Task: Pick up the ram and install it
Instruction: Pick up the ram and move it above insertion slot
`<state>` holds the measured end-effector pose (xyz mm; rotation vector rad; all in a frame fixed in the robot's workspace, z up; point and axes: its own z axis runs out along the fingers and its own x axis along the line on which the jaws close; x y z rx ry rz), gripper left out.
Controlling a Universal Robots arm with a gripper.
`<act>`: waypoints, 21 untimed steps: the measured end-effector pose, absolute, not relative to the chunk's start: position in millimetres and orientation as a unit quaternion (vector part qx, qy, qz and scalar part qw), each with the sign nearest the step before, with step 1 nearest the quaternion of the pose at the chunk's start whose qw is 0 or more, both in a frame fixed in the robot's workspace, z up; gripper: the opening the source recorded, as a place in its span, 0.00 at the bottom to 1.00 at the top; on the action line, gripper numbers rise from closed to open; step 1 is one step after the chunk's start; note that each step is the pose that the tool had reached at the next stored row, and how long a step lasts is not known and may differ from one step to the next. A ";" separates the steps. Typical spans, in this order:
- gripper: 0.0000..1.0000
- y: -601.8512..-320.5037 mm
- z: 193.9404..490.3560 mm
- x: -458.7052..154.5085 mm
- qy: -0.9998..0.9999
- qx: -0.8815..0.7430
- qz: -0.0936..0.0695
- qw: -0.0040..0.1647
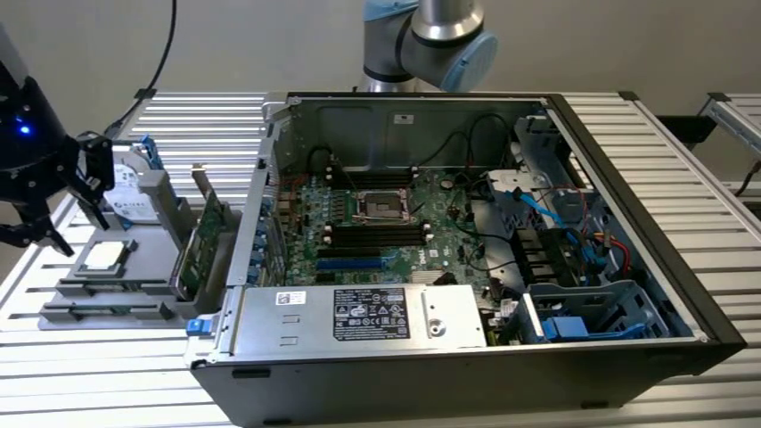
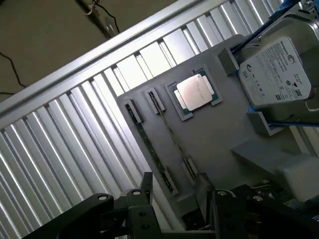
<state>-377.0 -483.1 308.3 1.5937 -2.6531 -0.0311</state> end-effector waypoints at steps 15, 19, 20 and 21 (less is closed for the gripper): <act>0.48 -483.1 305.3 -377.0 -0.779 0.627 -0.007 0.024; 0.48 -483.1 303.5 -377.1 -0.756 0.654 -0.006 0.025; 0.48 -483.1 302.6 -377.1 -0.751 0.660 -0.006 0.025; 0.48 -483.1 301.6 -377.1 -0.747 0.664 -0.006 0.025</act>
